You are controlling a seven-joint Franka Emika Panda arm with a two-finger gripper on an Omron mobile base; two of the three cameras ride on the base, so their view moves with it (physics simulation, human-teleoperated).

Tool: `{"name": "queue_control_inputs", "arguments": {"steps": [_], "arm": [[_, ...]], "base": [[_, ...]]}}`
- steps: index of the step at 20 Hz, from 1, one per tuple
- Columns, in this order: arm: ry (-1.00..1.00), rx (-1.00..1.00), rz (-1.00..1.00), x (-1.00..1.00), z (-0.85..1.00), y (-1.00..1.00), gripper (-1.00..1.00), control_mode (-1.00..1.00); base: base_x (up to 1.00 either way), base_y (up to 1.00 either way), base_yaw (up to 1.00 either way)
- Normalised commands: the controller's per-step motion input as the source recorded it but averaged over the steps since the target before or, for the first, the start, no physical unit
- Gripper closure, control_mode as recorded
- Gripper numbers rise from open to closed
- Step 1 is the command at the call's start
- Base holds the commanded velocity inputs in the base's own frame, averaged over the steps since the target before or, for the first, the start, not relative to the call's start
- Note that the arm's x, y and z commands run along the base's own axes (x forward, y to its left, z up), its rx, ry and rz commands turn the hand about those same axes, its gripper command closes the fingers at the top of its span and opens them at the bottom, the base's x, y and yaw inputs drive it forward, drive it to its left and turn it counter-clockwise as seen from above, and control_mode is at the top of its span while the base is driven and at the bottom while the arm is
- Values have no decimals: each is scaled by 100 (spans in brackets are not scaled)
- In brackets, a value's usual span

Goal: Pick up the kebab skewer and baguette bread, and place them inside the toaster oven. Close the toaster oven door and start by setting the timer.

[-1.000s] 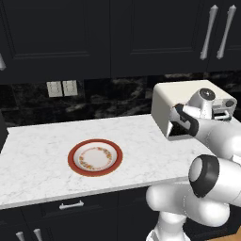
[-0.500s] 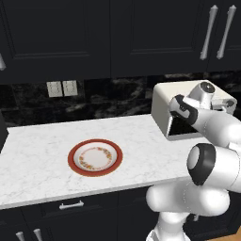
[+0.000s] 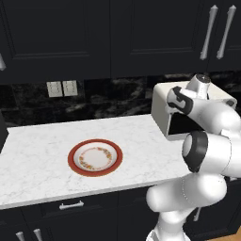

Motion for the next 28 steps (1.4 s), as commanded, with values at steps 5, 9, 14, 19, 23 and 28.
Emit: {"name": "queue_control_inputs", "arguments": {"steps": [5, 9, 14, 19, 23, 28], "arm": [[-4, -4, 10, 38, -25, 20, -100, -100], [-4, -3, 10, 42, -30, 21, -100, -100], [-2, -3, 10, 36, -38, 25, -100, -100], [-6, -3, 10, 32, -9, 22, -100, -100], [-17, -1, 8, 25, 0, 18, -100, -100], [-13, 0, 7, 34, 0, 11, -100, -100]], "base": [[0, 0, 0], [0, 0, 0], [0, 0, 0], [0, 0, 0], [0, 0, 0], [0, 0, 0]]}}
